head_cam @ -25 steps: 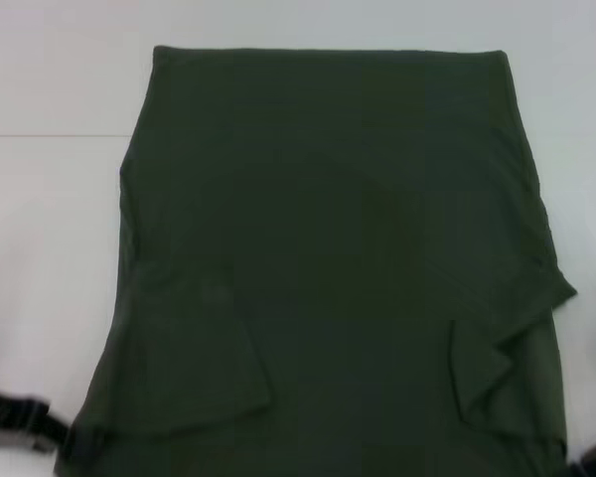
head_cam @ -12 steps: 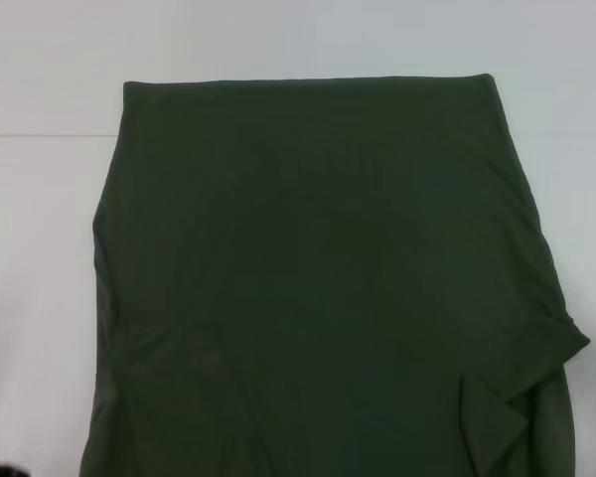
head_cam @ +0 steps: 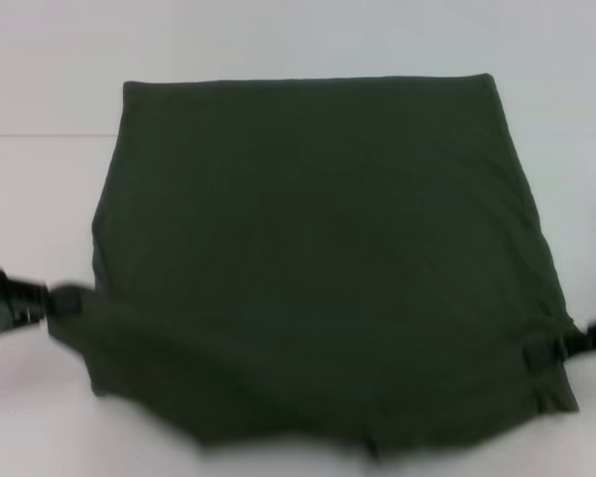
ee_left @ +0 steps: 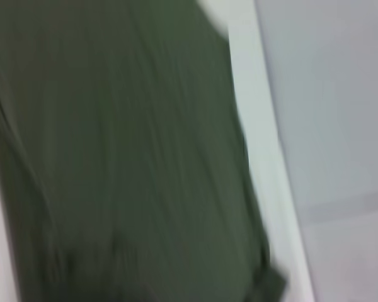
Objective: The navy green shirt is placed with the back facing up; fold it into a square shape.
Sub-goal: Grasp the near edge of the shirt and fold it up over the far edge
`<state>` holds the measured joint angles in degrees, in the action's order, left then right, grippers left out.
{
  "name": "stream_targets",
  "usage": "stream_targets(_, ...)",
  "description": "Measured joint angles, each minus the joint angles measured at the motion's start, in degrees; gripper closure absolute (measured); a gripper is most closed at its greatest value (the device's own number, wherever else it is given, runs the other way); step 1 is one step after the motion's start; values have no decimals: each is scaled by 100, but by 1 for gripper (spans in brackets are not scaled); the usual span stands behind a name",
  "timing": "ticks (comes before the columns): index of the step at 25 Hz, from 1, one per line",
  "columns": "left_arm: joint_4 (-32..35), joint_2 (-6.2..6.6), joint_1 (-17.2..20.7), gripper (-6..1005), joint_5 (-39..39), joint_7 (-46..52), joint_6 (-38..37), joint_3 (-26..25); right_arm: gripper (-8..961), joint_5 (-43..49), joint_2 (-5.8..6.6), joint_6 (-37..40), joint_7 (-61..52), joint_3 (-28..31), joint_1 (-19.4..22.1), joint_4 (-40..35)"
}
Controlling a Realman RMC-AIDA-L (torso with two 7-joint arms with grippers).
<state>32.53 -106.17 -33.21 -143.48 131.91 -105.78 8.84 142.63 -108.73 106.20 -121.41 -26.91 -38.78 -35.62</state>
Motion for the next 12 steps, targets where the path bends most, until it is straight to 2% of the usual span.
stream_targets(4, -140, -60, 93, 961, 361, -31, 506, -332, 896, -427, 16, -530, -43, 254, 79, 10)
stream_targets(6, -256, -175, 172, 961, 767, -120, 896, -373, 895, -603, -23, -795, -28, 295, 123, 12)
stream_targets(12, -313, -563, 240, 961, 1417, -406, 1656, -380, 895, -1288, -270, -1821, 229, 310, 340, 22)
